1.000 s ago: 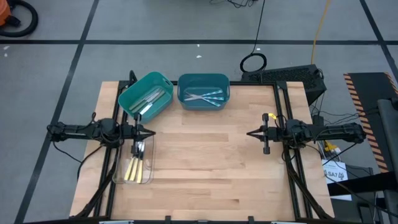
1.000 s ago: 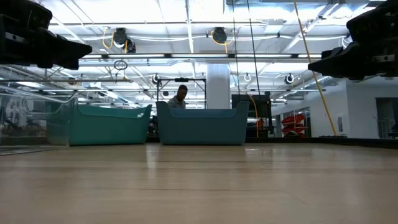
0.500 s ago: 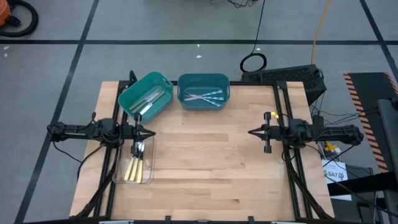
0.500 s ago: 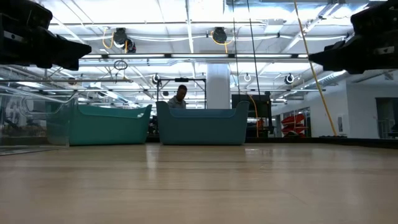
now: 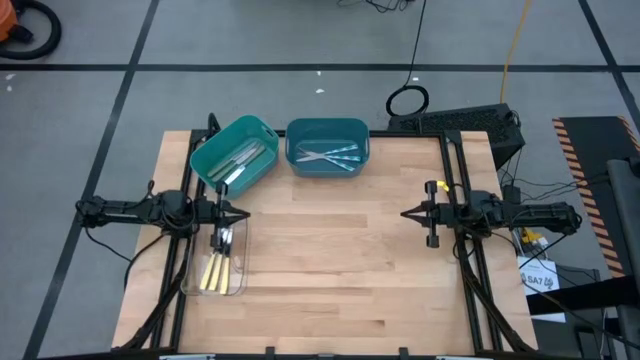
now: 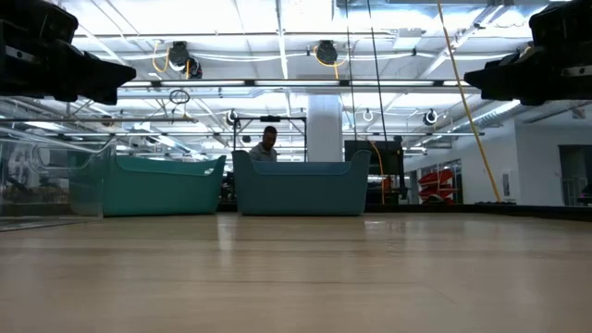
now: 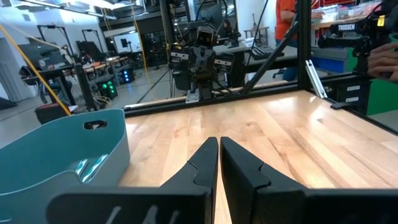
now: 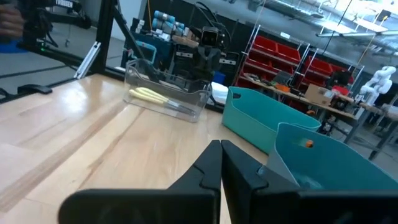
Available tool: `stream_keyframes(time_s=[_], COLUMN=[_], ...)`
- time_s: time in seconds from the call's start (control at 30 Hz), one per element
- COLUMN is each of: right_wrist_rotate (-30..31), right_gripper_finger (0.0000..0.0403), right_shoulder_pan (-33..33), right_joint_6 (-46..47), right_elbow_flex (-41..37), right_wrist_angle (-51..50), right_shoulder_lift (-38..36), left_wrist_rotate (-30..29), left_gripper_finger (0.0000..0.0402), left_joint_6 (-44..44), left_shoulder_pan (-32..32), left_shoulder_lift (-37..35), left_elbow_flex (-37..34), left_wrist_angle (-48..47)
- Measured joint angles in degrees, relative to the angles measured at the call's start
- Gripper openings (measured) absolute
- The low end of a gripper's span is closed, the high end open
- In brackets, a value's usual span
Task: Sort silverware by color (type)
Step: Return to Home Position
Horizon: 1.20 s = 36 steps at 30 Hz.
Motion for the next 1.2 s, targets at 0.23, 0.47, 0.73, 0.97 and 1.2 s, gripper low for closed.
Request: stream_keyframes(time_s=[0.23, 0.47, 0.73, 0.97, 1.2], right_wrist_rotate=[-0.1, -0.1, -0.1, -0.1, -0.1], right_gripper_finger=[0.0002, 0.0002, 0.0002, 0.0002, 0.0002], right_shoulder_pan=[0.0, 0.0, 0.0, 0.0, 0.0], right_joint_6=[-0.8, -0.7, -0.7, -0.7, -0.7], right_elbow_flex=[0.0, 0.0, 0.0, 0.0, 0.0], right_wrist_angle=[0.7, 0.7, 0.8, 0.9, 0.9], right_shoulder_lift=[0.2, 0.2, 0.2, 0.2, 0.2], left_wrist_rotate=[0.3, 0.4, 2.3, 2.1, 2.0], left_gripper_finger=[0.0026, 0.0026, 0.0026, 0.0026, 0.0026], left_joint_6=[1.0, 1.8, 0.9, 1.9, -3.1], left_shoulder_pan=[0.3, 3.3, 3.9, 3.3, 3.3], left_shoulder_lift=[-0.1, -0.1, -0.1, 0.0, 0.0], left_elbow_flex=[0.0, 0.0, -0.1, -0.1, -0.1], left_wrist_angle=[0.1, 0.1, 0.1, 0.2, 0.2])
